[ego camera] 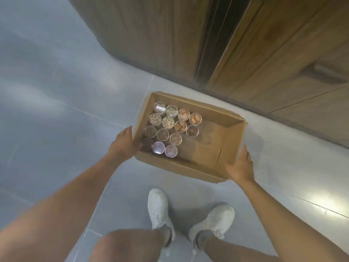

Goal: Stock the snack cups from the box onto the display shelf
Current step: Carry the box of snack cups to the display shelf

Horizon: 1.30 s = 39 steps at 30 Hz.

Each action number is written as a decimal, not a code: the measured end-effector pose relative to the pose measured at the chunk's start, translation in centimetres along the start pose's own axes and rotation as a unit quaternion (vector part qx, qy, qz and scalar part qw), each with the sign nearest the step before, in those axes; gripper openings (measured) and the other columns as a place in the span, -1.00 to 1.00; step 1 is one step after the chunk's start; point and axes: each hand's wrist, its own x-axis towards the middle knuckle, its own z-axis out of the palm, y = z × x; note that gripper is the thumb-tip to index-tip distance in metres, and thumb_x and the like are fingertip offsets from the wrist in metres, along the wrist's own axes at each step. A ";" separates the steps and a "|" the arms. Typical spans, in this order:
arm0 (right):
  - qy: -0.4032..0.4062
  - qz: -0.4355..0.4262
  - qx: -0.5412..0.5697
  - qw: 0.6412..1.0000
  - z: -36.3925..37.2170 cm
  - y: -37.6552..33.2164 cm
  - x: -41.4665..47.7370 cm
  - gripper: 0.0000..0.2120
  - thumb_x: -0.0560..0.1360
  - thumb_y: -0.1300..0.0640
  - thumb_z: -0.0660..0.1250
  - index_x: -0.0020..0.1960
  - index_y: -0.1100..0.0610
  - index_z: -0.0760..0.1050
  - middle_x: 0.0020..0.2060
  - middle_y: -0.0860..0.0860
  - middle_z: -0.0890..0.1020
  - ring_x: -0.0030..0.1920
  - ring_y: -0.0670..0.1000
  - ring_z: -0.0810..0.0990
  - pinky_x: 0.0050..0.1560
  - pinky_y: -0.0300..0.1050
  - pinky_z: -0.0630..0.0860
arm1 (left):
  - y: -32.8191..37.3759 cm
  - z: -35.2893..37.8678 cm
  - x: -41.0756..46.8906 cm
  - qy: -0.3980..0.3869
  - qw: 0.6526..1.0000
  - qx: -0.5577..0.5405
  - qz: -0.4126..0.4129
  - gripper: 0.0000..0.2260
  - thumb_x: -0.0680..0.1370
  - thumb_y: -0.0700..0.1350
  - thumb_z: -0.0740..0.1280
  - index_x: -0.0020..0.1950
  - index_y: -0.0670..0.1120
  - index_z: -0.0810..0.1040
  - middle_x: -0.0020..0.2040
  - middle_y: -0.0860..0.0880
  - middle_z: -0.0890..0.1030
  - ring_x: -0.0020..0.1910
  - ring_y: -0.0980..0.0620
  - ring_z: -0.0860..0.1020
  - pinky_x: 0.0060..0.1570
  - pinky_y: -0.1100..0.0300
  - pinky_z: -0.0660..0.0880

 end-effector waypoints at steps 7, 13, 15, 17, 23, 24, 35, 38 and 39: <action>0.089 0.084 0.098 0.988 5.5 1.7 7.7 -0.30 0.51 -0.02 0.34 0.55 0.01 0.10 0.29 0.18 0.58 0.19 0.32 0.59 0.16 0.23 0.55 | -1.6 4.9 8.1 0.007 0.997 -0.060 -0.043 -0.58 0.61 0.07 0.32 0.42 -0.06 0.43 0.28 -0.21 0.61 0.23 -0.29 0.57 0.17 -0.06 0.50; 0.146 0.102 0.053 0.983 6.6 4.0 9.1 -0.62 0.60 0.06 0.25 0.41 0.00 0.41 0.14 0.19 0.63 0.12 0.32 0.58 0.01 0.11 0.50 | -2.0 7.1 11.1 0.100 0.995 -0.009 -0.022 -0.76 0.66 0.06 0.20 0.08 -0.07 0.56 -0.05 -0.17 0.64 -0.05 -0.29 0.58 -0.11 0.02 0.42; 0.146 0.108 0.053 0.982 6.6 4.1 9.3 -0.72 0.62 0.07 0.22 0.30 0.05 0.50 0.10 0.18 0.65 0.08 0.31 0.59 0.01 0.12 0.54 | -2.5 7.4 10.9 0.109 0.994 -0.007 -0.014 -0.76 0.67 0.06 0.16 0.05 -0.06 0.53 -0.13 -0.13 0.60 -0.12 -0.25 0.54 -0.12 0.02 0.43; 0.149 0.108 0.054 0.982 6.2 3.6 9.2 -0.74 0.62 0.10 0.21 0.28 0.05 0.51 0.08 0.17 0.65 0.04 0.29 0.58 -0.05 0.07 0.49 | -3.0 7.4 10.7 0.111 0.994 -0.013 -0.003 -0.73 0.68 0.07 0.16 0.07 -0.07 0.54 -0.14 -0.12 0.60 -0.15 -0.23 0.52 -0.12 0.02 0.44; 0.144 0.078 0.003 0.986 2.6 1.8 7.6 -0.72 0.66 0.04 0.20 0.33 0.05 0.49 0.13 0.16 0.64 0.10 0.29 0.60 -0.06 0.06 0.49 | -3.2 5.9 7.1 0.116 0.993 -0.032 -0.011 -0.72 0.69 0.10 0.17 0.06 -0.08 0.53 -0.13 -0.11 0.58 -0.18 -0.20 0.50 -0.12 0.02 0.43; 0.143 0.075 -0.001 0.987 1.8 1.5 6.9 -0.72 0.66 0.04 0.20 0.33 0.05 0.49 0.13 0.15 0.65 0.10 0.29 0.60 -0.06 0.07 0.51 | -3.0 5.3 6.0 0.114 0.993 -0.034 -0.016 -0.72 0.69 0.10 0.17 0.03 -0.07 0.51 -0.15 -0.10 0.58 -0.18 -0.20 0.51 -0.13 0.03 0.43; 0.118 0.057 -0.001 0.991 -11.2 -3.0 -7.2 -0.79 0.64 0.05 0.21 0.24 0.01 0.51 0.04 0.12 0.66 0.02 0.25 0.61 -0.10 0.02 0.49 | 0.7 -8.7 -11.0 0.102 0.992 -0.053 -0.047 -0.71 0.68 0.09 0.17 0.05 -0.09 0.55 -0.15 -0.09 0.60 -0.14 -0.23 0.57 -0.12 0.01 0.49; 0.119 0.055 0.008 0.991 -16.3 -5.0 -12.8 -0.87 0.61 0.08 0.21 0.11 -0.02 0.50 -0.04 0.10 0.64 -0.06 0.24 0.60 -0.13 0.01 0.50 | 2.4 -14.1 -16.3 0.102 0.993 -0.049 -0.038 -0.74 0.68 0.04 0.20 0.05 -0.12 0.55 -0.10 -0.16 0.64 -0.15 -0.22 0.54 -0.13 0.01 0.46; 0.121 0.053 0.010 0.991 -18.1 -5.6 -14.7 -0.89 0.60 0.10 0.20 0.06 -0.03 0.49 -0.08 0.09 0.63 -0.09 0.23 0.59 -0.14 0.01 0.51 | 3.0 -16.0 -18.1 0.101 0.993 -0.049 -0.034 -0.75 0.68 0.02 0.20 0.04 -0.13 0.55 -0.08 -0.19 0.64 -0.13 -0.23 0.54 -0.12 0.01 0.45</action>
